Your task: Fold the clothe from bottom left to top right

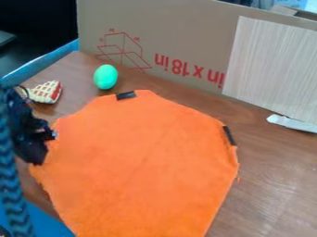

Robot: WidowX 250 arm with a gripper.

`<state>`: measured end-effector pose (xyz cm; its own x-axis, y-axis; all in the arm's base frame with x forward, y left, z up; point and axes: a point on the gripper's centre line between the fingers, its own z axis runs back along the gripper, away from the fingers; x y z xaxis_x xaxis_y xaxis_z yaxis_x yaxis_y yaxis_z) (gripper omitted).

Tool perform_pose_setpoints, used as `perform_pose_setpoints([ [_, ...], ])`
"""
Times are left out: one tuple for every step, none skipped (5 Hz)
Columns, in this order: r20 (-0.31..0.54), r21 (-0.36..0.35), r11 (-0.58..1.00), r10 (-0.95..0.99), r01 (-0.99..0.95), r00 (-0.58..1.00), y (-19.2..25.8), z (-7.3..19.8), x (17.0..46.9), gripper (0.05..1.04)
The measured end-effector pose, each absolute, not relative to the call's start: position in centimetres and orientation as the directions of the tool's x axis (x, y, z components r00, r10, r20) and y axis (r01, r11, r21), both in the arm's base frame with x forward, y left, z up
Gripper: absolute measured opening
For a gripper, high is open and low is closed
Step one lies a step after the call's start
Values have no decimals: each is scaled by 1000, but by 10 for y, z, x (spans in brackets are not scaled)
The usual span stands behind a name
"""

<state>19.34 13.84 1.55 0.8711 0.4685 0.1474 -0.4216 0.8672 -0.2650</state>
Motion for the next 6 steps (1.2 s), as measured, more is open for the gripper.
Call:
perform_pose_setpoints([
  [165, -307, 868, 452, -390, 877, 117, 46, 211, 64],
  [166, -311, 876, 433, -369, 886, 86, 57, 233, 64],
  [157, -306, 873, 440, -380, 884, 61, 64, 256, 64],
  [101, -296, 857, 467, -422, 878, 28, 60, 286, 64],
  [75, -261, 849, 493, -460, 867, 2, 52, 311, 64],
  [61, -260, 839, 509, -478, 859, -28, 51, 336, 64],
])
